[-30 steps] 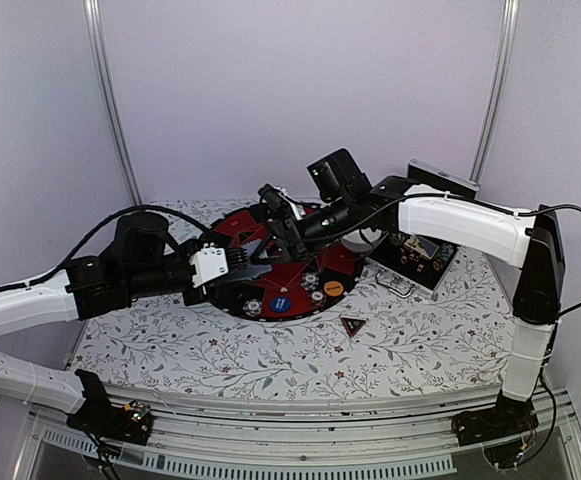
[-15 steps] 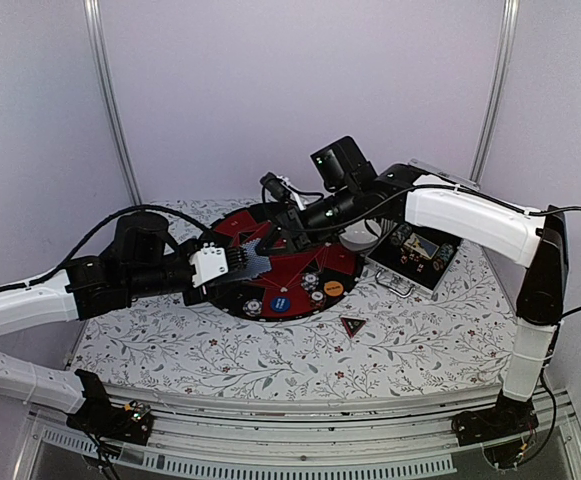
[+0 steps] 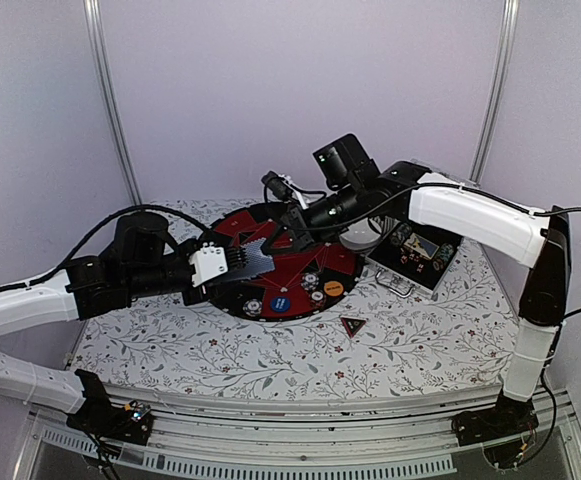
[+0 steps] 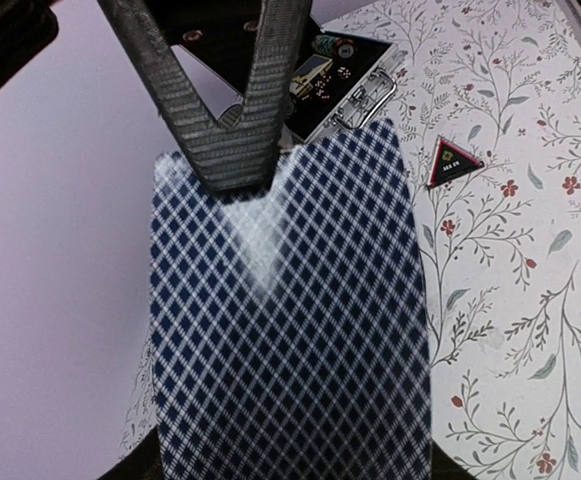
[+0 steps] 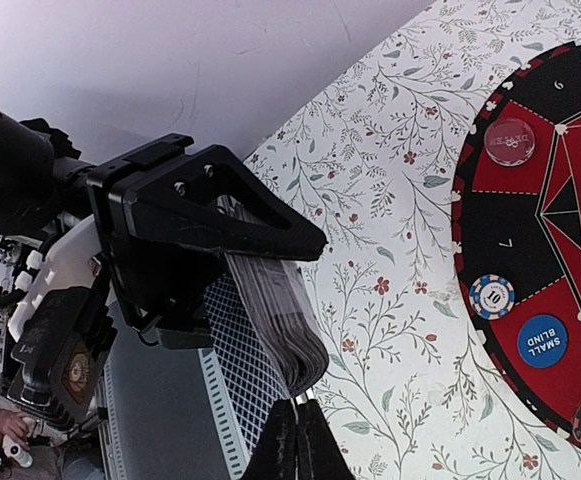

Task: Distribute texas hold em gaming equipment
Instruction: Pick up the poker card from the face-down deck piles, then distribute the poker card in the big blind area.

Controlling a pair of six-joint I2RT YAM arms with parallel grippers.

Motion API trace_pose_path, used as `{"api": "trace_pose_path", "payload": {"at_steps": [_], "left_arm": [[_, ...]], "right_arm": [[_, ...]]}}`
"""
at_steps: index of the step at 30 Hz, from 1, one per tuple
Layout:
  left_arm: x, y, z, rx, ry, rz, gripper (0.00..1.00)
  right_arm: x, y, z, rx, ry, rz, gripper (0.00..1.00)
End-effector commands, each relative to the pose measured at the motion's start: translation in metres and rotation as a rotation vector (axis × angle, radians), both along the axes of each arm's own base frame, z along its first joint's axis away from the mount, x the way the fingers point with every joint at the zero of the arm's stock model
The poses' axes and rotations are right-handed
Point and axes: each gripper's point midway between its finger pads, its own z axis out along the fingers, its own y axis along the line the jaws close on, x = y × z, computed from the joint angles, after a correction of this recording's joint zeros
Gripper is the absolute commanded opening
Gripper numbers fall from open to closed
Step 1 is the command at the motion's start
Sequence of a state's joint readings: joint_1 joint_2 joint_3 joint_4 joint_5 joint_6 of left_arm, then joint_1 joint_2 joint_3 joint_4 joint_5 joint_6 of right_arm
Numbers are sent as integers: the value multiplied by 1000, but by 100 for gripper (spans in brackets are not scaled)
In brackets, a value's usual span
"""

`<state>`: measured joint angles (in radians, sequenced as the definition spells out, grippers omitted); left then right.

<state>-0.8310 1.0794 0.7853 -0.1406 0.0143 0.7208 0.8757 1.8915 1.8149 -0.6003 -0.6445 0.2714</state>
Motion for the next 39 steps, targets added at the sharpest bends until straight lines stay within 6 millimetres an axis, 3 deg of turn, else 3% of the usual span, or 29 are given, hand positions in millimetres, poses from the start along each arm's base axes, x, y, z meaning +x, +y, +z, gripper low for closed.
{"api": "trace_pose_path", "payload": {"at_steps": [1,17,27,31,34,39], "left_arm": [[0,0,5,-29,-6,-4,53],[0,2,6,-28,-10,4,52],[5,10,12,-41,-5,59,53],[9,13,11,-47,0,87,53],[11,14,11,-53,1,97,53],[12,16,11,-71,-3,100,53]], "right_arm": [[7,-17,38,39,-78,-44,3],[13,-36,65,77,-121,-66,2],[67,-89,74,49,-157,-324,2],[102,-113,61,21,-164,-487,2],[126,-123,34,-33,-167,-589,2],[155,-112,-20,-54,-125,-652,2]]}}
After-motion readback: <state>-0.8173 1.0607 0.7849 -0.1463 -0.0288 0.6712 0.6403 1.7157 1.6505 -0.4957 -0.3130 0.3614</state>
